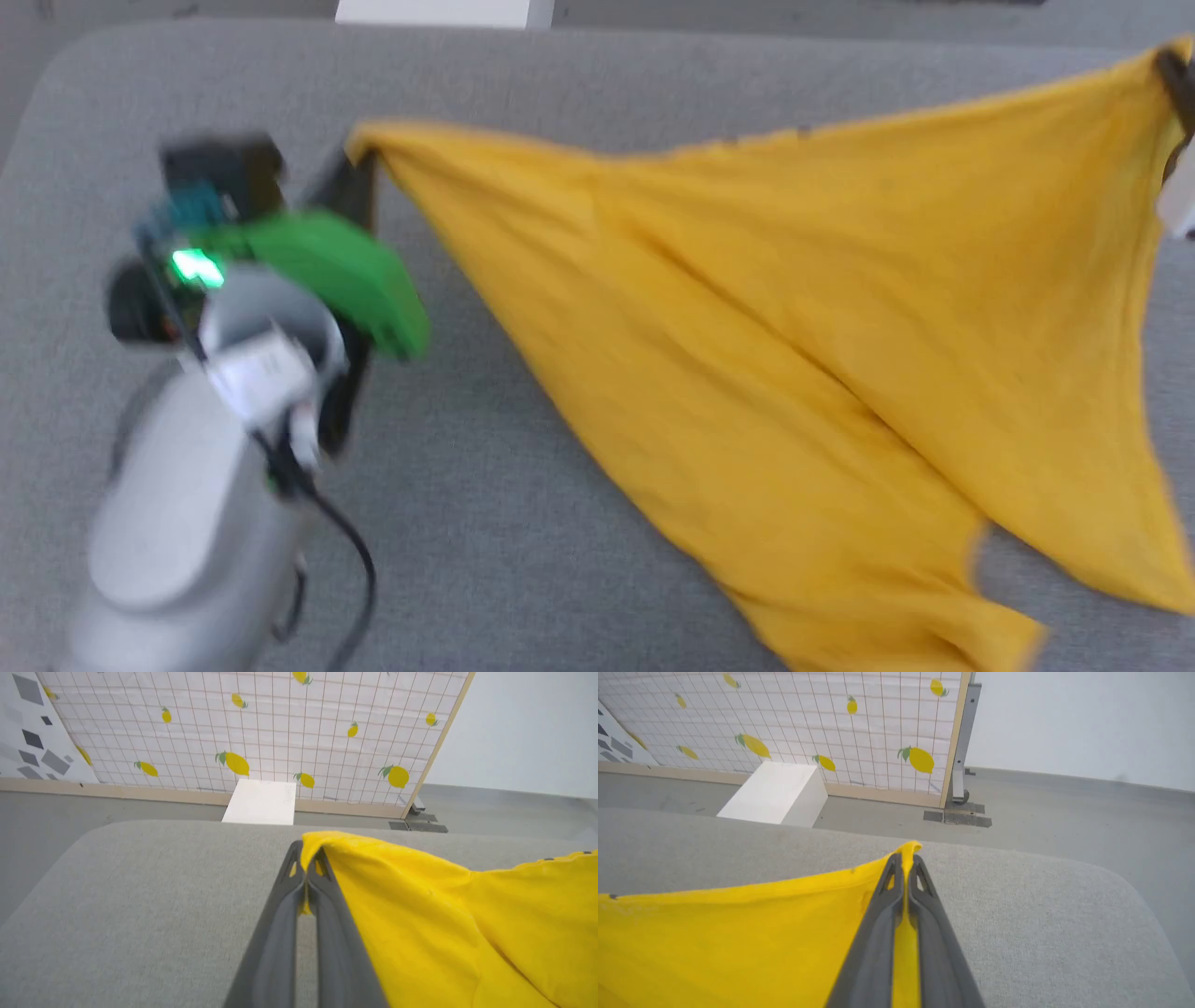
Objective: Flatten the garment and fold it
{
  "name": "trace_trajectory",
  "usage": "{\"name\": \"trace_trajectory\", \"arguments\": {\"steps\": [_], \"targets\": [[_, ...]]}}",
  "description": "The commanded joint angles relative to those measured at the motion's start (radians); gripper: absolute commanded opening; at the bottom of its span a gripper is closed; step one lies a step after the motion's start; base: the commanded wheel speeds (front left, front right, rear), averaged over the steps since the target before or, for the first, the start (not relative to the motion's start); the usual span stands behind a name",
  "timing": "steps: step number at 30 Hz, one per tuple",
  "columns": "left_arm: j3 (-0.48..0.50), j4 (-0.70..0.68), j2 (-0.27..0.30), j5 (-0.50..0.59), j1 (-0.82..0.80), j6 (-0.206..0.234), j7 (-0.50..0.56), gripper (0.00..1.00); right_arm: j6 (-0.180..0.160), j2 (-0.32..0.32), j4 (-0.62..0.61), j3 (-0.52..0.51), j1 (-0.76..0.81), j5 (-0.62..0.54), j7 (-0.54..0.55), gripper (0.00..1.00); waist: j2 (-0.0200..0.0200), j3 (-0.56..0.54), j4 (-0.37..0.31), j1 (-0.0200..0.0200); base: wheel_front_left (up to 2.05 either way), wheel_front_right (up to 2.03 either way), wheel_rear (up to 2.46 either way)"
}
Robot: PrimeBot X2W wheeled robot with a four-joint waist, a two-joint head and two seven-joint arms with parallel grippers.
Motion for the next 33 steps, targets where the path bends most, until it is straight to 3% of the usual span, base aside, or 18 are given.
{"name": "trace_trajectory", "arguments": {"steps": [1, 10, 18, 25, 33], "targets": [[0.007, 0.028, 0.018, 0.016, -0.065, -0.009, 0.010, 0.00, -0.001, 0.008, 0.010, 0.000, -0.039, -0.013, -0.022, 0.00, 0.0000, -0.088, -0.050, -0.0001, 0.00, 0.00, 0.00], [-0.001, 0.240, 0.077, 0.084, -0.392, -0.073, 0.044, 0.00, -0.001, 0.040, 0.098, 0.058, -0.214, -0.074, -0.095, 0.00, 0.0000, -0.179, -0.105, -0.0001, 0.00, 0.00, 0.00], [0.000, 0.362, 0.114, 0.103, -0.561, -0.104, 0.089, 0.00, -0.001, 0.066, 0.183, 0.127, -0.311, -0.095, -0.096, 0.00, 0.0000, -0.265, -0.136, -0.0001, 0.00, 0.00, 0.00], [-0.001, 0.395, 0.142, 0.117, -0.648, -0.109, 0.124, 0.00, -0.001, 0.078, 0.201, 0.158, -0.362, -0.074, -0.058, 0.00, 0.0000, -0.294, -0.156, -0.0001, 0.00, 0.00, 0.00], [0.010, 0.403, 0.120, 0.073, -0.691, -0.092, 0.222, 0.00, -0.001, 0.075, 0.196, 0.173, -0.406, -0.036, 0.019, 0.00, 0.0000, -0.244, -0.177, -0.0001, 0.00, 0.00, 0.00]]}}
